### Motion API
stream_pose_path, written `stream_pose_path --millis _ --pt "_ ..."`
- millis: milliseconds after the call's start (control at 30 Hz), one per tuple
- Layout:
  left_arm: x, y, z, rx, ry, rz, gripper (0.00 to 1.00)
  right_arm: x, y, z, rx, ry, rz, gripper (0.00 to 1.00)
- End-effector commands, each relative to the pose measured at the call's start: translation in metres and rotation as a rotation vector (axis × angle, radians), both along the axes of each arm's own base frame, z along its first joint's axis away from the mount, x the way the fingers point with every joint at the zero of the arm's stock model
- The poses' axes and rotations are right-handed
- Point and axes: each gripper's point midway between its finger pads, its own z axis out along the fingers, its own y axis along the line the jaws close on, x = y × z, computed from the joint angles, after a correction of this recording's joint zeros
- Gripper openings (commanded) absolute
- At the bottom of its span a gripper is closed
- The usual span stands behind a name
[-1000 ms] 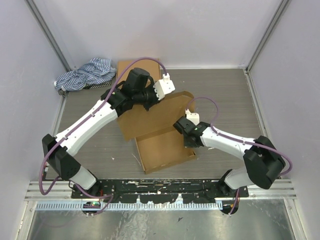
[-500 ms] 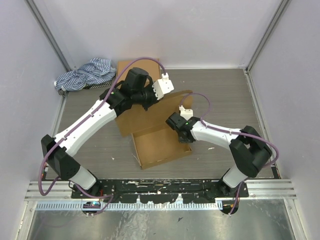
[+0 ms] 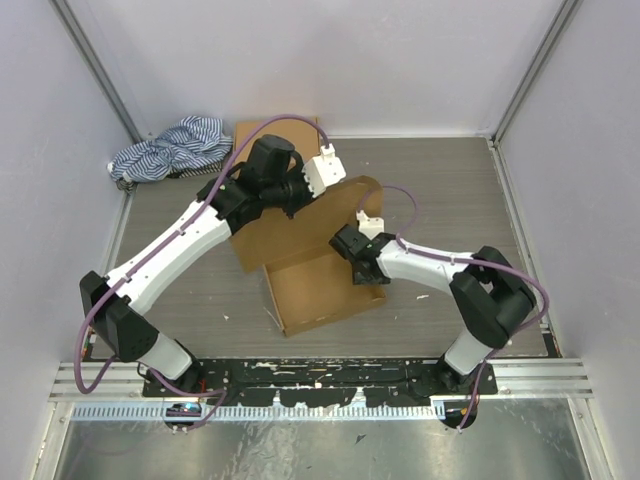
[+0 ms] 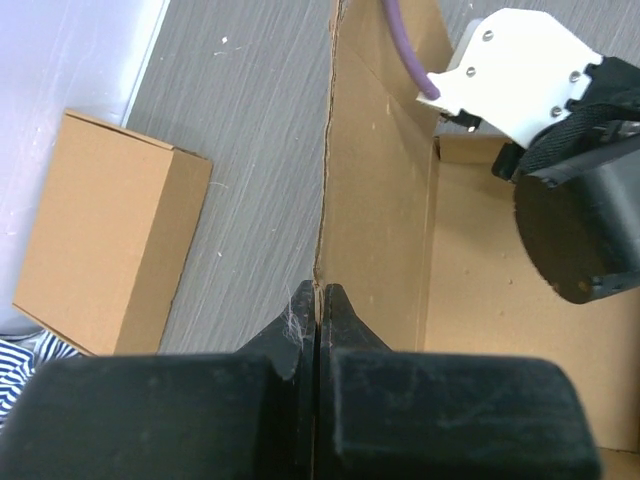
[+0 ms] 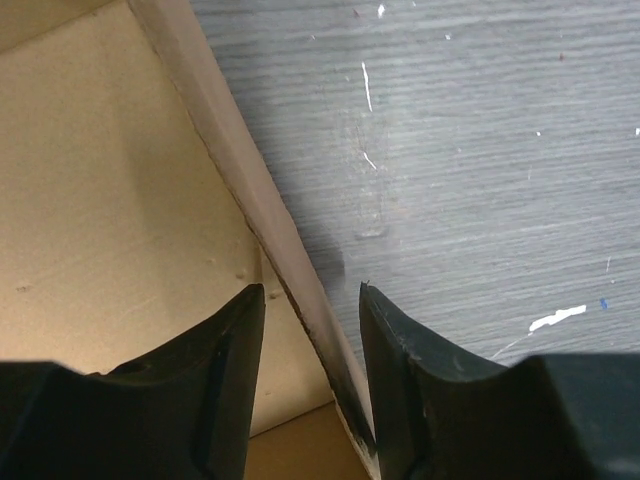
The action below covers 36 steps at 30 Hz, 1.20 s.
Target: Fold the paper box
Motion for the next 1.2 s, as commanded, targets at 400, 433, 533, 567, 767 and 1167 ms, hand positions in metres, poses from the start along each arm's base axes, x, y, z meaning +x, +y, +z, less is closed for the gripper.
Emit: stream_pose_path --millis 400,433,533,567,767,1167 --pt "0.002 -0.012 0.014 -0.033 -0.053 -0.069 0.0 -0.005 -0.039 0.119 0.227 -0.366 -0.097 0.79" --pt "0.0 -0.012 0.014 -0.027 -0.054 -0.081 0.0 -0.003 -0.041 0.123 0.232 -0.373 -0.099 0.78" --pt "-0.007 -0.012 0.016 0.001 -0.069 -0.146 0.0 0.007 -0.037 0.131 0.259 -0.374 -0.019 0.71" --pt "-0.009 -0.012 0.016 0.011 -0.073 -0.175 0.0 0.011 -0.033 0.13 0.261 -0.354 0.032 0.69" --pt "-0.008 -0.015 0.018 -0.003 -0.011 -0.244 0.0 0.02 0.003 0.105 0.373 -0.186 0.236 0.63" --pt "-0.012 -0.013 0.006 -0.066 -0.013 -0.188 0.0 0.005 0.014 0.067 0.389 -0.071 0.282 0.59"
